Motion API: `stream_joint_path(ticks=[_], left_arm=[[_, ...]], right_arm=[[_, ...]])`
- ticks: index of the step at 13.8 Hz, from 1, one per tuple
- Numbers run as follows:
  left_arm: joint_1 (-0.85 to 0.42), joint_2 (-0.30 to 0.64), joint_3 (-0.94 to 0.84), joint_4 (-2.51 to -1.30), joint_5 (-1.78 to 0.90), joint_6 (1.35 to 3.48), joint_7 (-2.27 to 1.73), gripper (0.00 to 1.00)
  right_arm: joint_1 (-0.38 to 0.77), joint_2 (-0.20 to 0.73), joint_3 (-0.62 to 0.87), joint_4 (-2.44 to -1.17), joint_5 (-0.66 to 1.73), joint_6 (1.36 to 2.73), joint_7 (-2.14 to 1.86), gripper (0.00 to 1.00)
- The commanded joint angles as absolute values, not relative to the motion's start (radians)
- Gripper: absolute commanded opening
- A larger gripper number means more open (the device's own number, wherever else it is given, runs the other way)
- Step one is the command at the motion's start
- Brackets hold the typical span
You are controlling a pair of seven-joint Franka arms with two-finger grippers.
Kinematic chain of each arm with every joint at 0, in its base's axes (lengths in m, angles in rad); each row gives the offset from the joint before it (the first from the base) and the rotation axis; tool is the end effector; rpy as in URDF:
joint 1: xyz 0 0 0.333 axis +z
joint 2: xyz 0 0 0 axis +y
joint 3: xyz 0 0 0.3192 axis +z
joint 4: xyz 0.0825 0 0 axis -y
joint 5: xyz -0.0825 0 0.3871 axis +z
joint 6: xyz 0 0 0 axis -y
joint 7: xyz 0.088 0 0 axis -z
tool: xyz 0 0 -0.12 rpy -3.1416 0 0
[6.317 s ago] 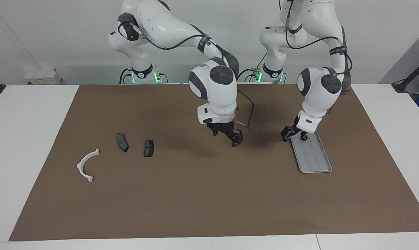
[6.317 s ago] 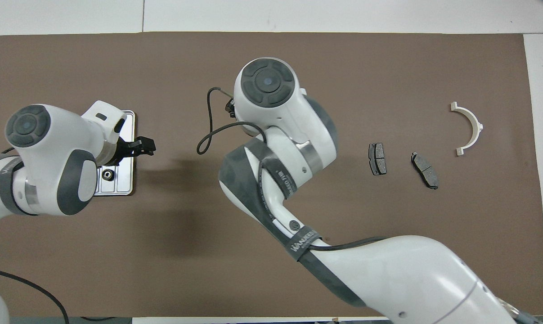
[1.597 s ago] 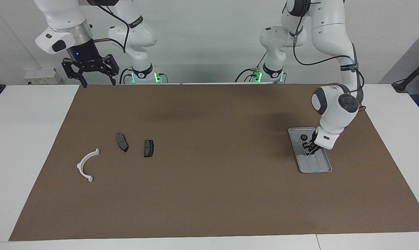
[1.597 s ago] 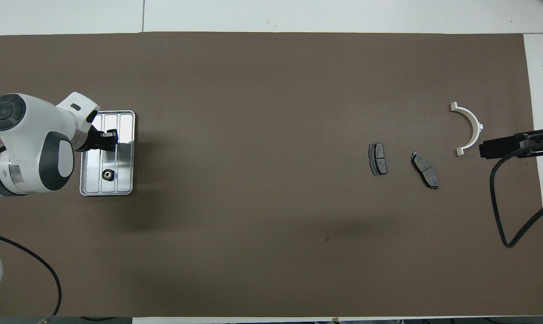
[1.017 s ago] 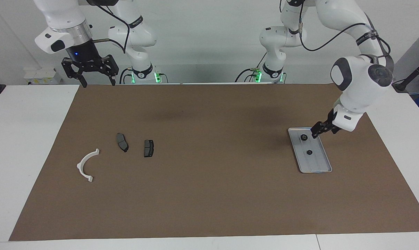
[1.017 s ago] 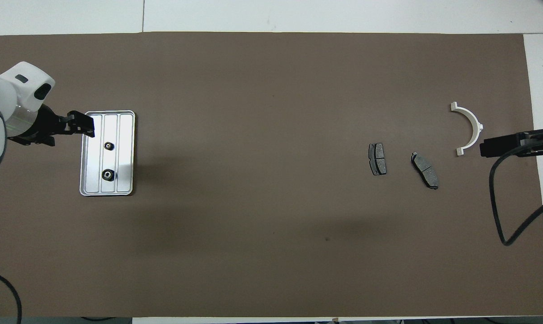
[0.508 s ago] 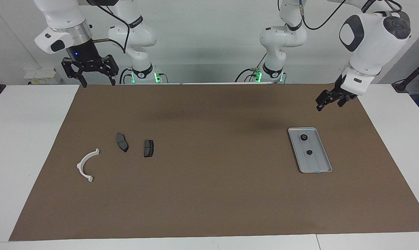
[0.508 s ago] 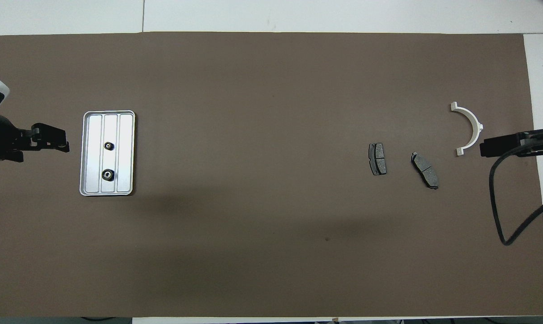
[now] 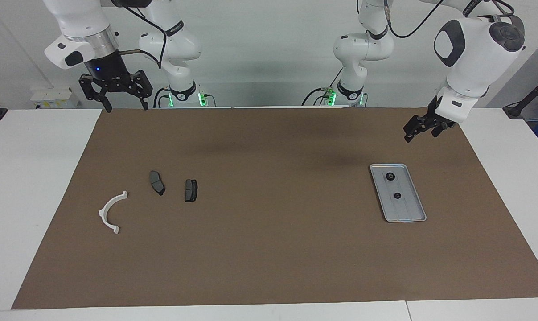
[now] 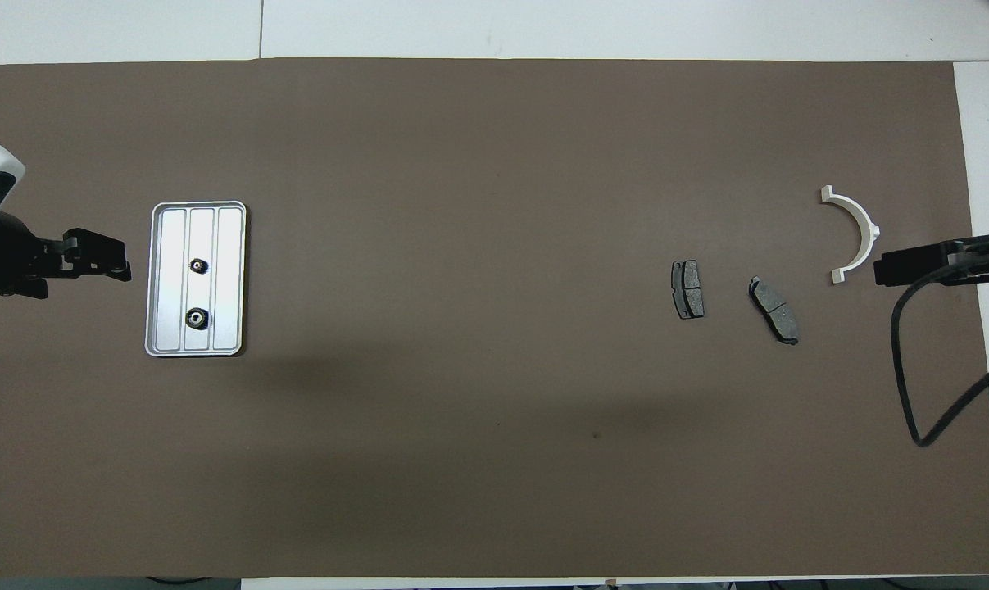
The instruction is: Pick bearing gear from pile to tray
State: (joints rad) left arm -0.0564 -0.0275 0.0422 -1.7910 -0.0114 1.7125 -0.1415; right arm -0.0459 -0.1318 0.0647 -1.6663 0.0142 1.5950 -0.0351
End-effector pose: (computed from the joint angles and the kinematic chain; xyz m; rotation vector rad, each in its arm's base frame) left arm 0.5511 -0.0088 0.5369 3.1256 0.2021 -0.0812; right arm 0.5187 0.0138 0.6422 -3.1338 -0.0841 -0.0945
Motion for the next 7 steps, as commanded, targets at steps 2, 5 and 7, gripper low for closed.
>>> stream_joint_path(ticks=[2, 5, 7], left_arm=[[-0.048, -0.051, 0.040, -1.807, -0.006, 1.701, -0.132, 1.00], [-0.046, -0.051, 0.037, -1.804, -0.006, 1.698, -0.133, 1.00], [-0.043, -0.051, 0.037, -1.804, -0.006, 1.698, -0.133, 1.00]], right_arm=[[-0.063, -0.127, 0.075, -1.658, 0.025, 1.586, -0.023, 1.00], [-0.063, -0.127, 0.075, -1.658, 0.025, 1.585, -0.025, 1.00], [-0.061, -0.129, 0.077, -1.660, 0.025, 1.586, -0.023, 1.00]])
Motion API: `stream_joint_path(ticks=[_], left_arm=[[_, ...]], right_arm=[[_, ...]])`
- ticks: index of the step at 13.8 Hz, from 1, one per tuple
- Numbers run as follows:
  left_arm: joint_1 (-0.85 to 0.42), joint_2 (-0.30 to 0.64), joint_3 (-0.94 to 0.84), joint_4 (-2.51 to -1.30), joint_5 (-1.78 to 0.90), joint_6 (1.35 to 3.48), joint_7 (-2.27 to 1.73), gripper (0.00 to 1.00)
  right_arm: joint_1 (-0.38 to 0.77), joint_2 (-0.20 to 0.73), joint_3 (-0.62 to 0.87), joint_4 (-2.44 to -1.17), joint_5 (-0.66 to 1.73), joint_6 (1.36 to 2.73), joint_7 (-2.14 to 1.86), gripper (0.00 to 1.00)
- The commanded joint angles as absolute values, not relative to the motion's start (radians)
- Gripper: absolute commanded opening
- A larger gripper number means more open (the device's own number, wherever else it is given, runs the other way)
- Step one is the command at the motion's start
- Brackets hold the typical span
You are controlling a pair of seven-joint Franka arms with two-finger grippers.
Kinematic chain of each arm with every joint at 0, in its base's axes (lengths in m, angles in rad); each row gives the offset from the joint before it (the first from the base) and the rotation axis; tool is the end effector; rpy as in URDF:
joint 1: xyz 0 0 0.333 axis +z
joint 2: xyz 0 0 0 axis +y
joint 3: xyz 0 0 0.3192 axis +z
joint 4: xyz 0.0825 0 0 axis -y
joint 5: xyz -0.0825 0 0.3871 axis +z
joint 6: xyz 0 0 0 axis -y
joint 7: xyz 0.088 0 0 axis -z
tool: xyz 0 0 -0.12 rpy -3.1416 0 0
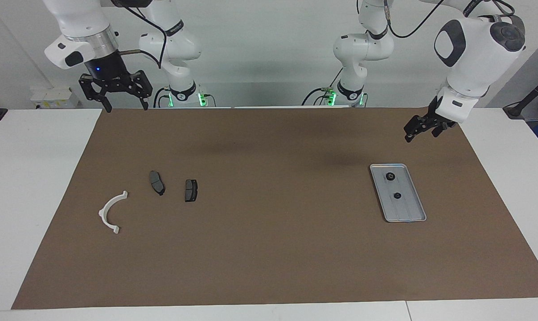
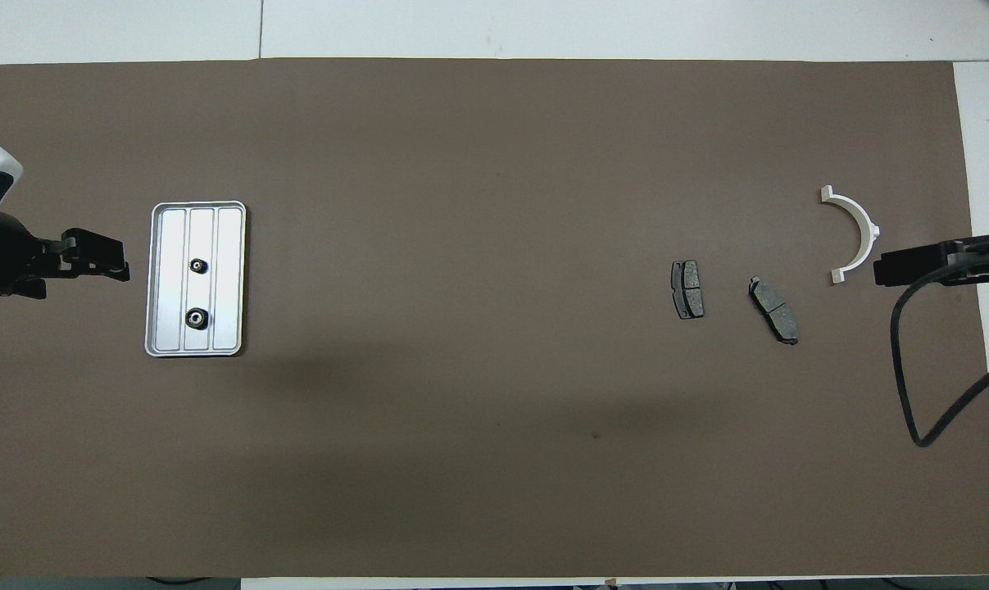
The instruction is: Pick bearing gear from pile to tray
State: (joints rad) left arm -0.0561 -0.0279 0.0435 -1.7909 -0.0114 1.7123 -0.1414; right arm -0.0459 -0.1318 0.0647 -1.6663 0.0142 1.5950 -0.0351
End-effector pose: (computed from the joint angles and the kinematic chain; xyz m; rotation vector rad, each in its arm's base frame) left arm 0.5511 -0.0079 0.5371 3.1253 0.2044 -0.0807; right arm 0.5187 0.0138 0.6422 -3.1338 -0.0841 -0.0945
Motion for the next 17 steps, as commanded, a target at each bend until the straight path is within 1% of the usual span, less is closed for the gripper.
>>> stream_joint_path(ticks=[1, 7, 10, 17], left_arm=[[-0.043, -0.049, 0.037, -1.802, -0.006, 1.698, -0.133, 1.00], [-0.041, -0.046, 0.034, -1.773, -0.002, 1.663, -0.133, 1.00], [-0.041, -0.045, 0.034, -1.721, -0.002, 1.603, -0.133, 1.00], [-0.043, -0.048, 0.034, -1.721, -0.002, 1.595, -0.133, 1.00]], right_arm=[[-0.060, -0.130, 0.075, -1.661, 0.025, 1.585, -0.025, 1.00], [-0.060, -0.137, 0.075, -1.670, 0.025, 1.585, -0.025, 1.00], [-0.060, -0.137, 0.075, -1.671, 0.025, 1.583, -0.025, 1.00], [-0.060, -0.137, 0.075, -1.671, 0.025, 1.578, -0.025, 1.00]])
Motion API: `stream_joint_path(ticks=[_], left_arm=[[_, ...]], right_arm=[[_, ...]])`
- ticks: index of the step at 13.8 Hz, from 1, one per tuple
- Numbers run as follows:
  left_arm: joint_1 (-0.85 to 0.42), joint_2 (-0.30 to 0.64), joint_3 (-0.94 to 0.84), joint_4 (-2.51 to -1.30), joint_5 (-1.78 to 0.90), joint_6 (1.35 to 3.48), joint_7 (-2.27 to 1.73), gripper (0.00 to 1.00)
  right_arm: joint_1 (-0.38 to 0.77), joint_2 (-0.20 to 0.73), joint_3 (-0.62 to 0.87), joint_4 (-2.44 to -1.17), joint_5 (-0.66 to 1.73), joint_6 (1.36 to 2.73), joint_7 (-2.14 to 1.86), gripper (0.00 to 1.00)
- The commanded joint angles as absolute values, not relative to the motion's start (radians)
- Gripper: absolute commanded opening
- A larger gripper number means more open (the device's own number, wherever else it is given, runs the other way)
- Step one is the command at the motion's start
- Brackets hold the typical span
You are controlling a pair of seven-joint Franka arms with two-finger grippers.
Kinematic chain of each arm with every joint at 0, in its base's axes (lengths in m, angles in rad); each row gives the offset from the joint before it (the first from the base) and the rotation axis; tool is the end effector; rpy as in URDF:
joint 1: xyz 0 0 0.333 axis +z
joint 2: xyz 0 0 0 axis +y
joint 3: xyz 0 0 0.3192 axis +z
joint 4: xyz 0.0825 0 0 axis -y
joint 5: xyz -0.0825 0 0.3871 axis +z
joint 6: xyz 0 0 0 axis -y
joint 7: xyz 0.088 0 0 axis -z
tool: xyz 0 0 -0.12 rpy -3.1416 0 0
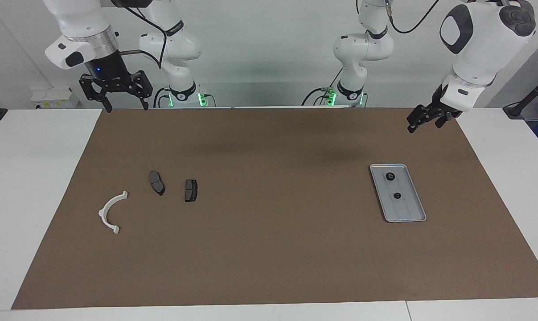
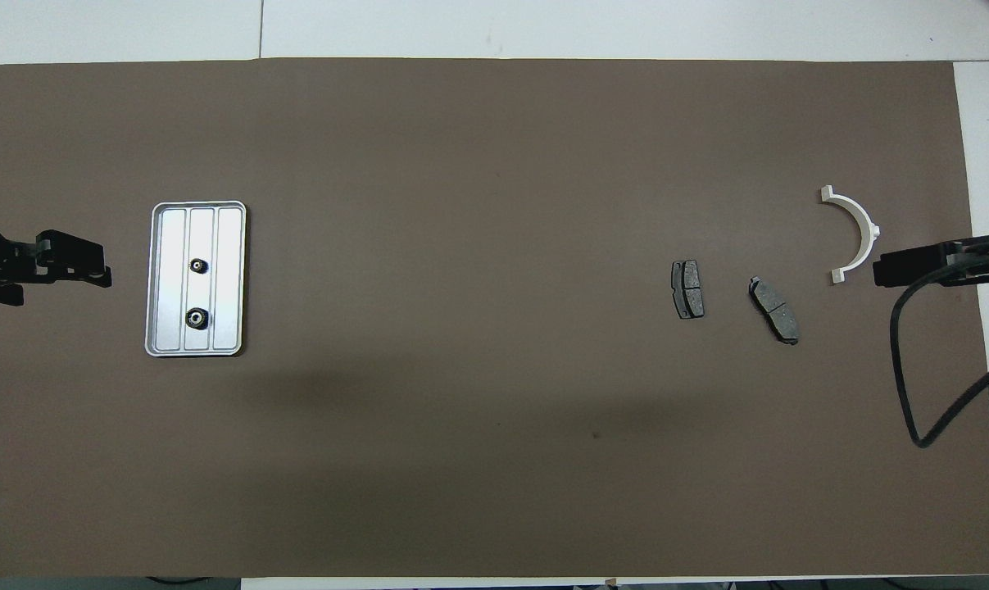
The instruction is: Pick bearing gear from pile to tray
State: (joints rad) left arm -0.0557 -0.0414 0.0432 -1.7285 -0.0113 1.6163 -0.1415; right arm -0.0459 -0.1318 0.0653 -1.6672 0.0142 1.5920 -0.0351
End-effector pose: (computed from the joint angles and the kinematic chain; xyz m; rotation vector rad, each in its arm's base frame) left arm 0.5425 -0.0077 0.5664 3.1254 0.2031 -0.1122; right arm 0.5183 0.0141 0.6414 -3.1340 -0.0851 -0.0884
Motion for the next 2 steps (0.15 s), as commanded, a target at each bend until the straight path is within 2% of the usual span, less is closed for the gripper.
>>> stream_joint_path(ticks=[1, 2], left_arm=[[-0.043, -0.048, 0.034, -1.721, -0.002, 1.597, -0.133, 1.00], [-0.043, -0.048, 0.034, -1.720, -0.002, 1.595, -0.133, 1.00]], right_arm=[[-0.060, -0.137, 0.075, -1.671, 0.025, 1.578, -0.025, 1.00], [-0.061, -0.137, 0.075, -1.671, 0.025, 1.578, -0.025, 1.00]])
